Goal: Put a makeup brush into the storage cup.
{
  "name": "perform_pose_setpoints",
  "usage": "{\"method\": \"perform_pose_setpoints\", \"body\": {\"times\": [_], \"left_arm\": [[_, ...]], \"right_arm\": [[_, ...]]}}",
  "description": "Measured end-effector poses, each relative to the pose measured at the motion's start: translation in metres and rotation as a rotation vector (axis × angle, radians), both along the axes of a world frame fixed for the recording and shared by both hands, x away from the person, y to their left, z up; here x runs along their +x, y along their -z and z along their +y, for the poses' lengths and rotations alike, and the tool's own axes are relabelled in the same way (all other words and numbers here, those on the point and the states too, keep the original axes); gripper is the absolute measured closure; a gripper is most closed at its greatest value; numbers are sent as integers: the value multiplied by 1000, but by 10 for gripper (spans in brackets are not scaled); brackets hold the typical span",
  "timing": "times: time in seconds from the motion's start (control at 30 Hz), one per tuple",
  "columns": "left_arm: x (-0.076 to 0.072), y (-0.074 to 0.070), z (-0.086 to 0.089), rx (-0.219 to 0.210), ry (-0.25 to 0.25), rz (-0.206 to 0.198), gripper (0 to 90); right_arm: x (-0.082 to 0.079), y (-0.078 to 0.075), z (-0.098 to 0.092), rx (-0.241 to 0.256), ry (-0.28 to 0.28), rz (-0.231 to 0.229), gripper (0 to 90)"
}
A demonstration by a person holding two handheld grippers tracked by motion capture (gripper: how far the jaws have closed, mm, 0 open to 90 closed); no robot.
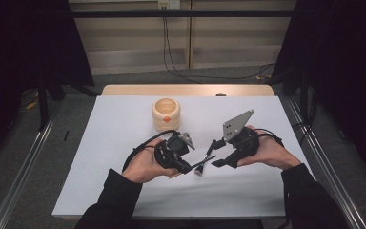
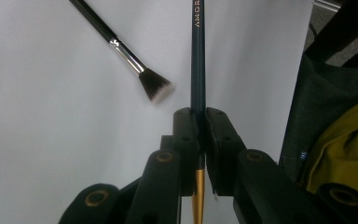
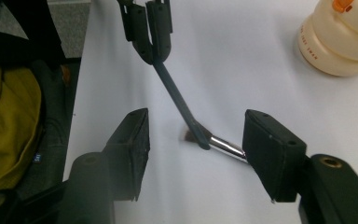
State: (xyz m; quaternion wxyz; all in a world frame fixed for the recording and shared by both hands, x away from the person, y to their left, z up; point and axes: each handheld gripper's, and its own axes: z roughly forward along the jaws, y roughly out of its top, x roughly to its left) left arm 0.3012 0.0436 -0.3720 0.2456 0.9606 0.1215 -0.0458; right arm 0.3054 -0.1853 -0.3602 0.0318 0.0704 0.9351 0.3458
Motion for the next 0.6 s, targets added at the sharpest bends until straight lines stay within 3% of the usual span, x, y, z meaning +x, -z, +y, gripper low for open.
{"method": "perform_pose_setpoints", "body": {"times": [0.1, 0.27, 0.33, 0.37, 0.6], "left_arm": [[-1, 3, -2, -1, -10, 14, 835], [-2, 8, -4, 26, 19, 18, 835], [-4, 9, -6, 46, 36, 19, 835], [-5, 10, -7, 39, 21, 25, 835], [-4, 10, -7, 33, 19, 32, 835]], "right_arm": [[-1, 3, 2, -31, -20, 7, 438], [-2, 9, 8, -65, -54, 38, 434], [-2, 13, 12, -88, -73, 32, 449], [-3, 14, 14, -98, -70, 29, 457], [-3, 17, 16, -102, -100, 52, 516]]}}
